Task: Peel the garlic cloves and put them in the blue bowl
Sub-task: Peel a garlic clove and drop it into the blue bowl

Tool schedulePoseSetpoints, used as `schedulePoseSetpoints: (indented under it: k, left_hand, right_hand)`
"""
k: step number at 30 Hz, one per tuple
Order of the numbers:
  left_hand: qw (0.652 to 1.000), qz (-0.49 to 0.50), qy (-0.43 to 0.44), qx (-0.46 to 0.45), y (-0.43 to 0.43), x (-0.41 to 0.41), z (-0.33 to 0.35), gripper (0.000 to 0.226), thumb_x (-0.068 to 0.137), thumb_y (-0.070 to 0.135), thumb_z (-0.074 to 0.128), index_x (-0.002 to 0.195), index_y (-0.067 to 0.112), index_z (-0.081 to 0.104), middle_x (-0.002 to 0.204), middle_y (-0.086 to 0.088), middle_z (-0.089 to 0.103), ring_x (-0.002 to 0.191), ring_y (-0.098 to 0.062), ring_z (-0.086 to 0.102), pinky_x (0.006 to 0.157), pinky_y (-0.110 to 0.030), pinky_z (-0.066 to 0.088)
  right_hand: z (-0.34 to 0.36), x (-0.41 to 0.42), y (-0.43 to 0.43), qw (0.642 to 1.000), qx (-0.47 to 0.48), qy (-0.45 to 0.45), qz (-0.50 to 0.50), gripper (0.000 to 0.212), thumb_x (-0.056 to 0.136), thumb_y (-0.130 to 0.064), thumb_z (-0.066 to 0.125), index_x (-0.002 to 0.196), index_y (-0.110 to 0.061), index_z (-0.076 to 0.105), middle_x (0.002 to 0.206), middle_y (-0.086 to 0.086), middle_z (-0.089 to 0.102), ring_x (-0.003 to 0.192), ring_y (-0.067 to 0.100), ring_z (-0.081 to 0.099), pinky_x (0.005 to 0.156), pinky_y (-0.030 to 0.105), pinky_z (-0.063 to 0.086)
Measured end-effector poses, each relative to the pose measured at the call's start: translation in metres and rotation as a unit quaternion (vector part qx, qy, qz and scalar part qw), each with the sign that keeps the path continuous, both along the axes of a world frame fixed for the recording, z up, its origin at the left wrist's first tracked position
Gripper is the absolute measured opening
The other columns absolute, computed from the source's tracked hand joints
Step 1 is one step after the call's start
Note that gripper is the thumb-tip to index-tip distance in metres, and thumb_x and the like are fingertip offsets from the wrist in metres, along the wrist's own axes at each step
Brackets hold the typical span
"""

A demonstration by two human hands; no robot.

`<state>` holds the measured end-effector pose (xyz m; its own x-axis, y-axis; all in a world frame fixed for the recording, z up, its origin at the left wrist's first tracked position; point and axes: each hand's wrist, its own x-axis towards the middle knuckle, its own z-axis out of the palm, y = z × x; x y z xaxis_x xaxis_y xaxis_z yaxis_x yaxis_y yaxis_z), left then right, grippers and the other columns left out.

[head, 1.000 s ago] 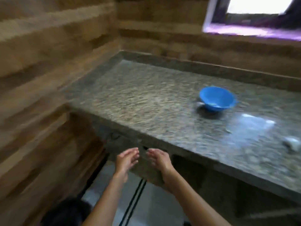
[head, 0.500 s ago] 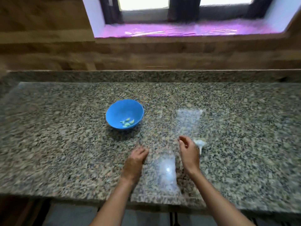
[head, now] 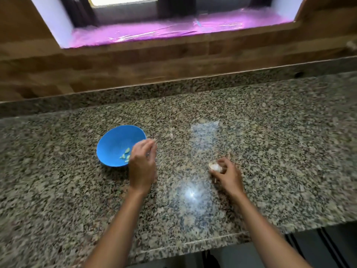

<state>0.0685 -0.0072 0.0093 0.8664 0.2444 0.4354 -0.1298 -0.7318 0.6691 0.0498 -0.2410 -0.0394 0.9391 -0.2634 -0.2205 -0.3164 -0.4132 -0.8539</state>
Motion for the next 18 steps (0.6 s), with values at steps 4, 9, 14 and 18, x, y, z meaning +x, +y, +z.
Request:
schedulePoseSetpoints:
  k: [4, 9, 14, 18]
  left_hand:
    - [0.920, -0.148, 0.265, -0.247, -0.050, -0.023, -0.017, 0.034, 0.085, 0.021, 0.067, 0.118, 0.009, 0.063, 0.114, 0.000, 0.065, 0.093, -0.011, 0.066, 0.082, -0.024, 0.056]
    - [0.888, -0.124, 0.309, -0.317, -0.051, -0.028, -0.046, 0.025, 0.078, 0.008, 0.074, 0.103, 0.005, 0.072, 0.093, -0.007, 0.073, 0.081, -0.014, 0.070, 0.080, -0.036, 0.057]
    - [0.936, -0.065, 0.263, -0.226, -0.043, -0.038, -0.048, 0.016, 0.084, 0.009, 0.068, 0.099, 0.007, 0.073, 0.084, 0.004, 0.070, 0.075, -0.009, 0.067, 0.075, -0.028, 0.057]
    - [0.870, 0.006, 0.281, -0.404, -0.035, -0.035, -0.048, 0.014, 0.088, 0.003, 0.062, 0.097, -0.005, 0.069, 0.081, -0.014, 0.071, 0.069, -0.018, 0.068, 0.063, -0.024, 0.057]
  right_hand:
    - [-0.005, -0.013, 0.027, 0.986, 0.163, -0.009, 0.023, 0.051, 0.074, -0.006, 0.074, 0.120, -0.018, 0.054, 0.118, -0.002, 0.056, 0.101, 0.015, 0.058, 0.085, 0.024, 0.049]
    - [-0.017, -0.019, 0.050, 0.987, 0.146, -0.044, 0.051, 0.043, 0.071, -0.006, 0.077, 0.104, -0.029, 0.062, 0.114, -0.005, 0.062, 0.109, 0.015, 0.059, 0.093, 0.033, 0.050]
    - [-0.022, -0.024, 0.067, 0.987, 0.144, -0.048, 0.054, 0.051, 0.065, -0.001, 0.079, 0.109, -0.021, 0.065, 0.116, 0.000, 0.065, 0.106, 0.016, 0.061, 0.093, 0.036, 0.051]
    - [-0.015, -0.025, 0.071, 0.992, 0.046, -0.079, 0.091, 0.051, 0.074, -0.001, 0.073, 0.120, -0.016, 0.060, 0.117, -0.006, 0.060, 0.100, 0.002, 0.057, 0.085, 0.006, 0.044]
